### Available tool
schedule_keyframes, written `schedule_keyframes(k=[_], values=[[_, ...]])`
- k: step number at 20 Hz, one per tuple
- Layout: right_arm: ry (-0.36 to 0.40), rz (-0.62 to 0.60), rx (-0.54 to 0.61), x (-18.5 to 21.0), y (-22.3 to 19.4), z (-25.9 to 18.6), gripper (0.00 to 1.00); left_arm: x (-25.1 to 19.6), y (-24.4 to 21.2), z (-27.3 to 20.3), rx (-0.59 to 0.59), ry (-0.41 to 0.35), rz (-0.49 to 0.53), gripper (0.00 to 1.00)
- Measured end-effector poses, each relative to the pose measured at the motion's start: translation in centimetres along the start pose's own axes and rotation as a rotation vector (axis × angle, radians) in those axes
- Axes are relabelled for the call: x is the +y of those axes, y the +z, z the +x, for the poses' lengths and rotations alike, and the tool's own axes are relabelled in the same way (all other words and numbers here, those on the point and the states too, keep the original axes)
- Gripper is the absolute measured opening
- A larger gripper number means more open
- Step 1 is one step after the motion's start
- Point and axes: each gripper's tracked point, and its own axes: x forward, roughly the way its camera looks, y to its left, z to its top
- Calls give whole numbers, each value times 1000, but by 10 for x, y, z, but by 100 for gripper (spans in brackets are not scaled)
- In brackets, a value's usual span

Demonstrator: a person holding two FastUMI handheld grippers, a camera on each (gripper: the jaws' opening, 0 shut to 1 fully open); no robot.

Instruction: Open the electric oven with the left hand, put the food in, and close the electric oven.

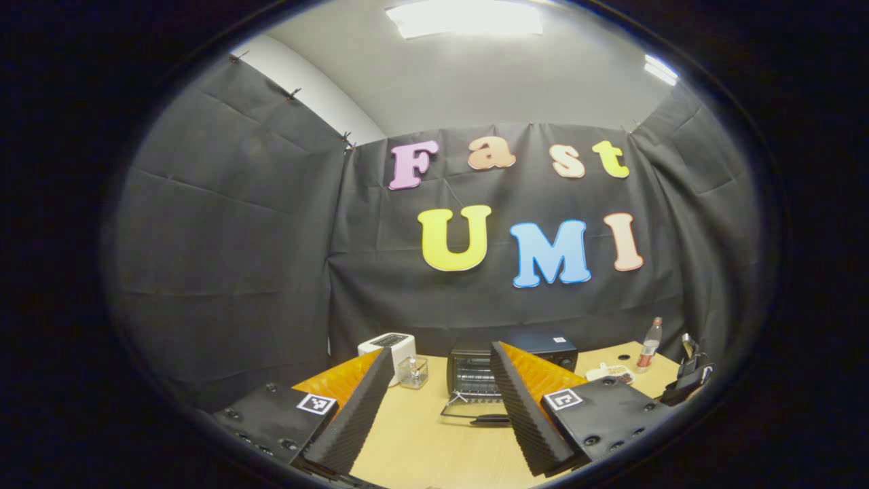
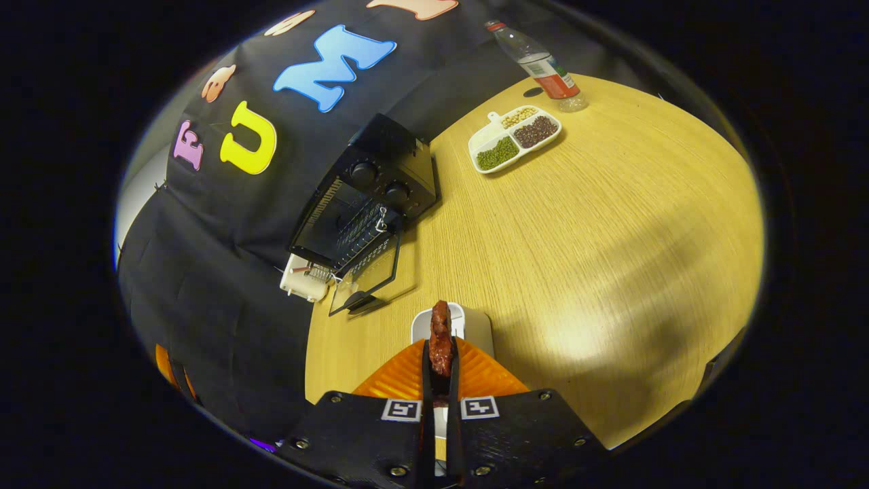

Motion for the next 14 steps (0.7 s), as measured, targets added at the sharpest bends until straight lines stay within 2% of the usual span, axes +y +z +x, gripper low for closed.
schedule_keyframes(k=[3, 7, 14], values=[[-4, -1, -4, 11, 8, -8, 7, -3, 3, 10, -6, -19, -12, 100], [47, 19, -62, 46, 31, -18, 7, -7, 5, 27, -23, -45, -23, 100], [123, 33, -133, 109, 60, -5, 7, 0, -1, 60, -27, -81, -49, 100]])
